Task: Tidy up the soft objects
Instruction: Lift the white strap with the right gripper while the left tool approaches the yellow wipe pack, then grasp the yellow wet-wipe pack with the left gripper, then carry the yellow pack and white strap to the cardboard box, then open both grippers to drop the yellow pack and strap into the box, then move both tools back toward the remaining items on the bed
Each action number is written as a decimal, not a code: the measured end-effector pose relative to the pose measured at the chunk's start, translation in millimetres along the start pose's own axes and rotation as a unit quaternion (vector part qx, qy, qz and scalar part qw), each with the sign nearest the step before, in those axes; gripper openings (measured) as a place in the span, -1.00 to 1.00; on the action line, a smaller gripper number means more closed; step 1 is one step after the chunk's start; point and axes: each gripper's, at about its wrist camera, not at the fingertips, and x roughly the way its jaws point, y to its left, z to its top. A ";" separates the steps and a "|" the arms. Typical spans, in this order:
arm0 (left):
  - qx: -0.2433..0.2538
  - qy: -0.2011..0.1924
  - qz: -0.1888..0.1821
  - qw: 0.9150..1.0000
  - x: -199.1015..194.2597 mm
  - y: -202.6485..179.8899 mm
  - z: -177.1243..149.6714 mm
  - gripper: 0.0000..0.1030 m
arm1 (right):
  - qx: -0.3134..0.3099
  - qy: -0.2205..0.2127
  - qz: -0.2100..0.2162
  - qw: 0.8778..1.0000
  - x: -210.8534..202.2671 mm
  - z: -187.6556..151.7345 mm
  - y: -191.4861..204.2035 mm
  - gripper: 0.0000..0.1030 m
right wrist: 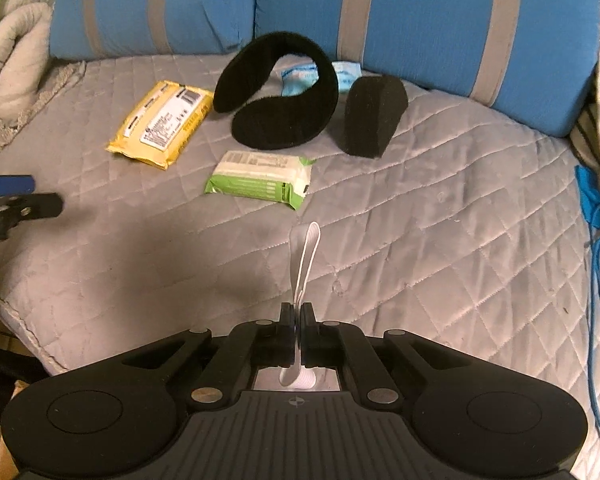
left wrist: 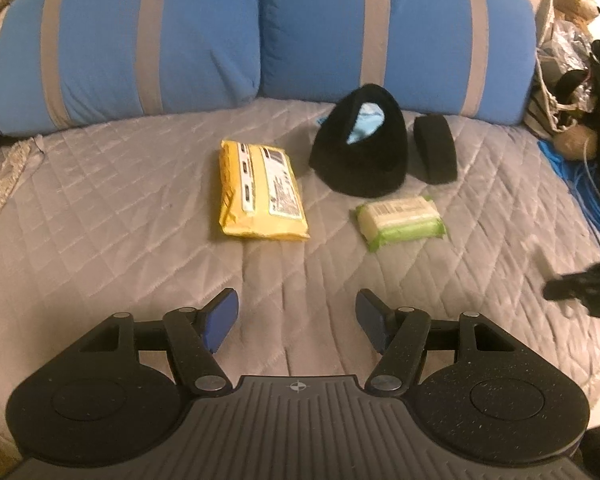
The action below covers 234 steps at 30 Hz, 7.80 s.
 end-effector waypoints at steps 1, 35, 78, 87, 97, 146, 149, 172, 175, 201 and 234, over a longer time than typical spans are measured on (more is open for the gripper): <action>0.000 -0.004 0.004 1.000 1.9 0.2 1.7 0.25 | 0.001 -0.003 -0.002 1.000 -3.3 -1.4 0.1 -0.91; 0.056 -0.043 0.147 0.987 156.2 -19.2 55.3 0.87 | 0.010 -0.020 0.050 0.999 -43.4 -17.7 1.0 -0.91; 0.011 -0.038 0.042 0.998 83.3 -0.9 46.0 0.21 | 0.015 -0.014 0.044 0.999 -33.4 -16.0 0.8 -0.91; 0.009 -0.047 -0.001 0.999 38.7 -11.6 25.7 0.21 | 0.011 -0.019 0.041 0.999 -30.8 -16.0 10.0 -0.91; 0.011 -0.055 -0.028 0.998 -7.6 -26.0 -1.5 0.21 | 0.018 -0.034 0.028 0.999 -39.8 -24.3 13.4 -0.91; 0.070 0.113 -0.130 0.983 -96.7 -65.7 -164.3 0.21 | 0.041 -0.039 0.069 0.996 -112.9 -120.2 64.6 -0.91; 0.105 0.117 -0.142 0.977 -97.5 -72.1 -164.4 0.21 | 0.043 -0.040 0.070 0.996 -115.4 -123.2 64.7 -0.91; 0.290 0.053 -0.178 0.939 -107.9 -90.1 -167.2 0.57 | 0.035 -0.028 0.077 0.996 -117.5 -130.1 65.2 -0.91; 0.264 0.056 -0.164 0.949 -104.0 -82.5 -159.7 0.57 | 0.029 -0.021 0.082 0.996 -116.0 -130.8 67.5 -0.91; 0.081 0.057 -0.116 0.988 -92.9 -36.6 -130.0 0.57 | -0.116 0.072 0.164 0.977 -99.6 -147.4 126.9 0.69; 0.026 0.061 -0.076 0.995 -85.2 -26.2 -108.6 0.57 | 0.019 -0.036 -0.007 0.999 -95.6 -103.8 61.0 1.00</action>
